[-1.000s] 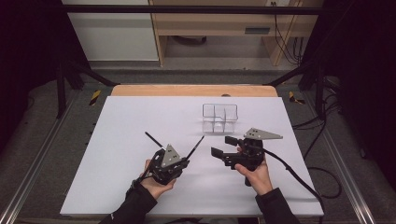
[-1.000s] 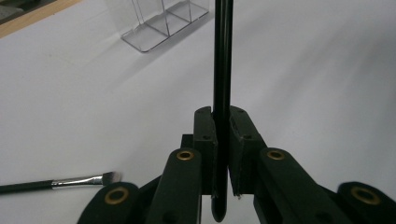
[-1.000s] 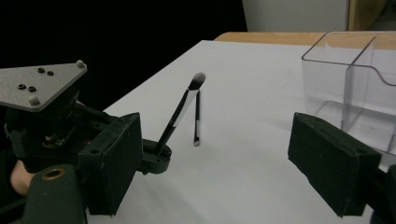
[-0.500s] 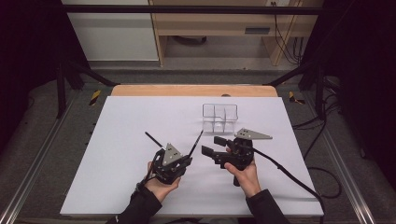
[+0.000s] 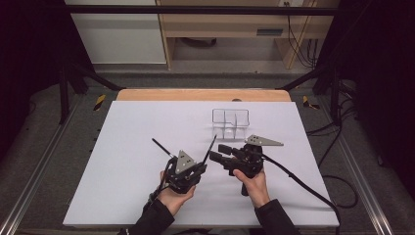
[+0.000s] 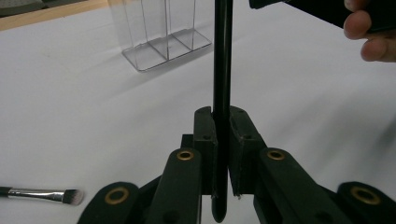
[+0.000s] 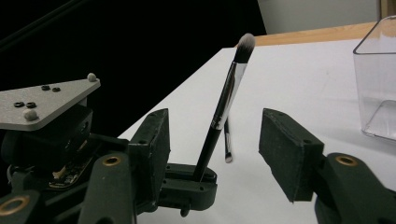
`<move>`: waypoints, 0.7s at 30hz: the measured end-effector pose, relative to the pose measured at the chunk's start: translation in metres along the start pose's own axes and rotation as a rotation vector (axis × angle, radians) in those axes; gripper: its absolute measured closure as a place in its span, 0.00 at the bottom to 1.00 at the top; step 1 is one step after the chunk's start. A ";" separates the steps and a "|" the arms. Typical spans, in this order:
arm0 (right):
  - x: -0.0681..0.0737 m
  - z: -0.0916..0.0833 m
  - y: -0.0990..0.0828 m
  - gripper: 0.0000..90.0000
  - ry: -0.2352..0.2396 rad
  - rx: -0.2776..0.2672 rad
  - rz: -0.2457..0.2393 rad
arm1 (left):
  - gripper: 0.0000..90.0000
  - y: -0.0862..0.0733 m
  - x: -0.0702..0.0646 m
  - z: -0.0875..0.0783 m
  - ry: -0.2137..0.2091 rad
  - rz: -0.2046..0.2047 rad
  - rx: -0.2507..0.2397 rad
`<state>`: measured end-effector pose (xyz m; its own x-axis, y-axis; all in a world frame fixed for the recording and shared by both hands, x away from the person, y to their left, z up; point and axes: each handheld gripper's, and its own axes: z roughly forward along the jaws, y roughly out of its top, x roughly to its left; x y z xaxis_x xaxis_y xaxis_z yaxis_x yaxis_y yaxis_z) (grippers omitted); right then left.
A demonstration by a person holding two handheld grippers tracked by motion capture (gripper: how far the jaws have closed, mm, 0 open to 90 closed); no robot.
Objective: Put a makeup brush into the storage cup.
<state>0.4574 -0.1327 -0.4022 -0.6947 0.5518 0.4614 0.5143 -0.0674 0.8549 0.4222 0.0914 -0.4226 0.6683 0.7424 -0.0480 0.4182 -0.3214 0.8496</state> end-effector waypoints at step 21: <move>0.000 0.003 -0.003 0.81 0.048 0.027 0.021 | 0.92 0.001 -0.015 -0.003 -0.020 0.018 -0.026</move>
<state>0.4569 -0.1303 -0.4057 -0.7064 0.5103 0.4905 0.5419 -0.0559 0.8386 0.4108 0.0817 -0.4197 0.6883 0.7242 -0.0427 0.3895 -0.3192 0.8639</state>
